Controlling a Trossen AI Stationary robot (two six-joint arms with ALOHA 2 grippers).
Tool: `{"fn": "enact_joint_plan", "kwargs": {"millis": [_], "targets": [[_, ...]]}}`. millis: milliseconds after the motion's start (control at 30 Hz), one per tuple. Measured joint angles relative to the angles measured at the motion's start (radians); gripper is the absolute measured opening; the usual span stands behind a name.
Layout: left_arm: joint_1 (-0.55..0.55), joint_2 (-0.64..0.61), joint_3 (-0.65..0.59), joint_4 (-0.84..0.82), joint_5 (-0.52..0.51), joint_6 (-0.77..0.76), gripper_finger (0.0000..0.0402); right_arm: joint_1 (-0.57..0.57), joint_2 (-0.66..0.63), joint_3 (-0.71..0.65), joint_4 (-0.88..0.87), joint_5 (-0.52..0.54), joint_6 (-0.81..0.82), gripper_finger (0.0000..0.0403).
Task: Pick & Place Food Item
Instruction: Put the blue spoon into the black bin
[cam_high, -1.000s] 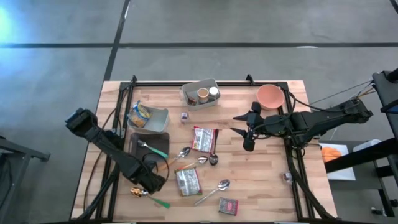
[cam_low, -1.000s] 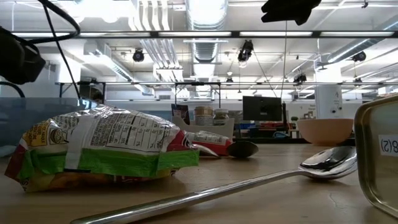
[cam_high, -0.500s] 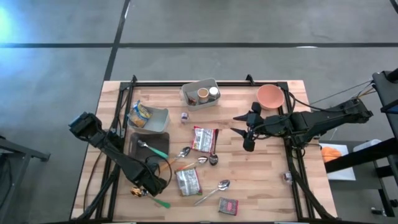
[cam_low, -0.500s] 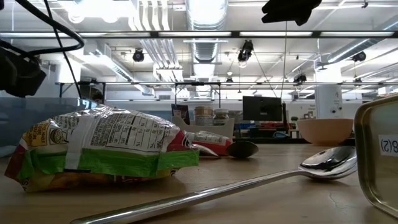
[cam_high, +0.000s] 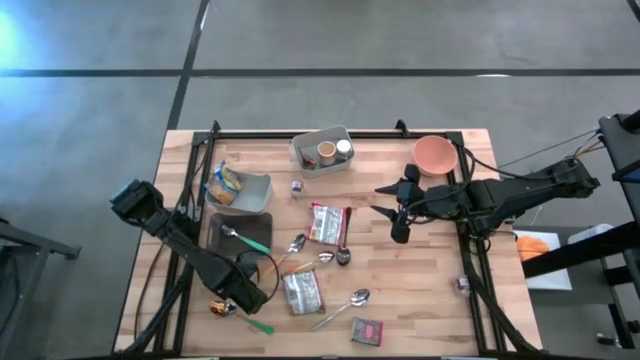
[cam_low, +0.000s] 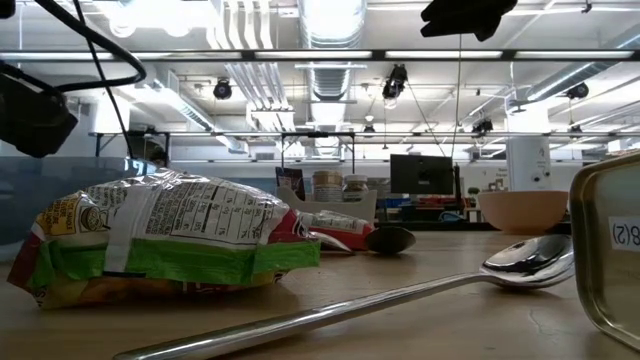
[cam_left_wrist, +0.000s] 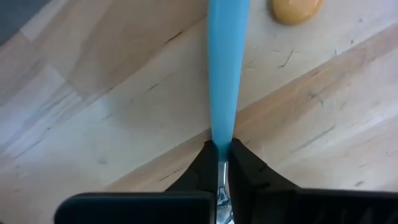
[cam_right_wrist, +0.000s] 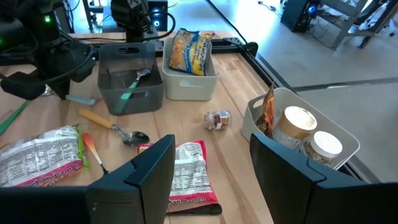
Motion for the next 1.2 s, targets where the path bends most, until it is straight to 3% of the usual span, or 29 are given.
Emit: {"fn": "enact_joint_plan", "kwargs": {"millis": [300, 500, 1000, 1200], "targets": [[0.000, -0.040, 0.036, -0.018, 0.049, 0.095, 0.0006, 0.000, 0.000, 0.000, 0.000, 0.000, -0.001, 0.0208], [0.013, -0.049, 0.105, -0.130, 0.041, 0.181, 0.0006, 0.000, 0.000, 0.000, 0.000, 0.000, -0.004, 0.0208], [0.141, -0.067, 0.414, -0.574, -0.204, 0.594, 0.0005, 0.000, 0.001, 0.000, 0.001, 0.000, -0.009, 0.0208], [0.212, -0.069, 0.464, -0.682, -0.278, 0.782, 0.0005, 0.000, 0.001, 0.000, 0.001, 0.001, -0.017, 0.0208]]}}
